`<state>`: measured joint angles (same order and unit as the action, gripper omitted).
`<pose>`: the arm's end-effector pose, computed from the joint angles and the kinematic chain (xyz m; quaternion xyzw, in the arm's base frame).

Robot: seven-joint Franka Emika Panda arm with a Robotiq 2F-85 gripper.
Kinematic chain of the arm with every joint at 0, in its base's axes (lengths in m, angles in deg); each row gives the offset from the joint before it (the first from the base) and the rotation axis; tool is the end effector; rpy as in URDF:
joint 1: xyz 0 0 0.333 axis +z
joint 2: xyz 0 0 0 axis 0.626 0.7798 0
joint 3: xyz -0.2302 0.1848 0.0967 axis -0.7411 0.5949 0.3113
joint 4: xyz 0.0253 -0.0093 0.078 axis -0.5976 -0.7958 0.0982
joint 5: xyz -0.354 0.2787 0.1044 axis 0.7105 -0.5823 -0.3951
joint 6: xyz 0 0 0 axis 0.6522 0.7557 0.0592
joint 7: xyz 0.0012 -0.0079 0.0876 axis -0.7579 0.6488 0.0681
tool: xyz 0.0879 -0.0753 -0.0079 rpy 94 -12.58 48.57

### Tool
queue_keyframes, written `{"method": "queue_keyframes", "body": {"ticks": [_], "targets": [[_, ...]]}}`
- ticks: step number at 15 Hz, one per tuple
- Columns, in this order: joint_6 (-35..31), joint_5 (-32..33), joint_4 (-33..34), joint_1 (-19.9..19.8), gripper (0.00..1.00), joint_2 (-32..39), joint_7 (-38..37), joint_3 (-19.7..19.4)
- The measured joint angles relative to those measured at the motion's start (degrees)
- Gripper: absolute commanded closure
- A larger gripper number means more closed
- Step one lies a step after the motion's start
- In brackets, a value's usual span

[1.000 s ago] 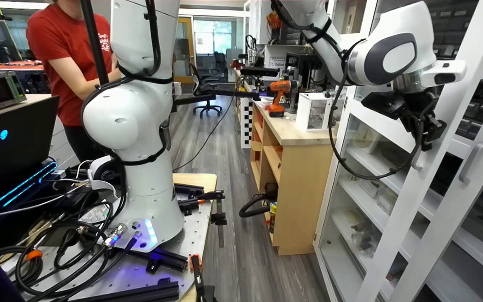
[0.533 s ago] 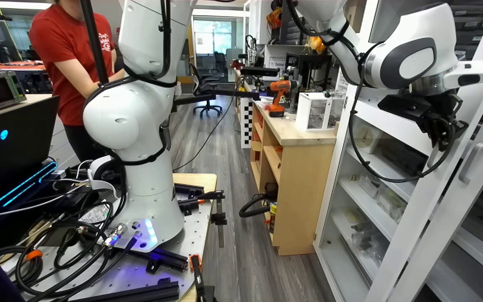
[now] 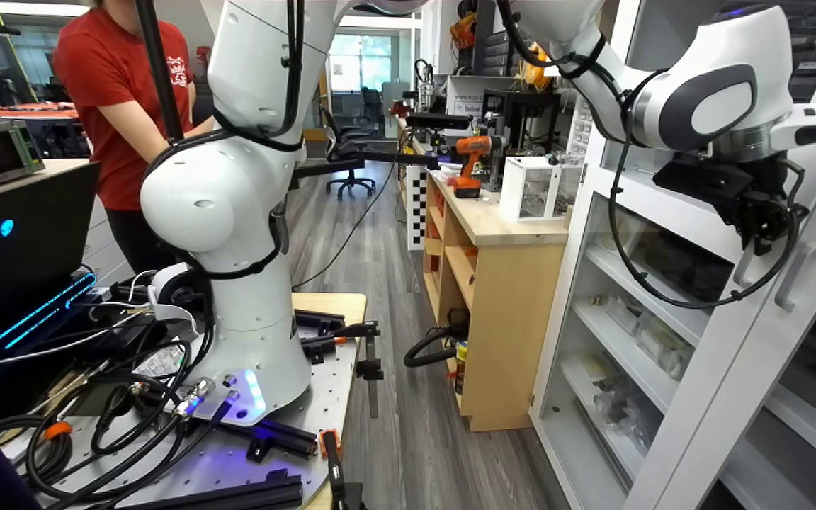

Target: Close the door of the cabinet

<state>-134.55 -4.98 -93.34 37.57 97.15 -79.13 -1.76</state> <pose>0.7648 0.0368 0.3387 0.9632 0.0635 0.2611 0.0108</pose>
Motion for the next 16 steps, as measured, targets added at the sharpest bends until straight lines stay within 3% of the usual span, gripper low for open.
{"method": "queue_keyframes", "body": {"ticks": [1, 3, 10, 12, 16], "targets": [[0.5, -0.1, 0.3, 0.0, 0.58, 0.1, 0.3, 0.0], [2.1, -0.2, 1.3, 0.0, 0.52, 0.3, 1.3, 0.1], [5.8, 0.1, 3.1, 1.0, 0.05, 0.9, 5.5, -0.1], [6.3, 0.5, 3.2, 1.0, 0.0, 0.9, 5.6, -0.3], [7.4, 1.0, 3.2, 1.0, 0.0, 0.9, 5.7, -1.4]]}}
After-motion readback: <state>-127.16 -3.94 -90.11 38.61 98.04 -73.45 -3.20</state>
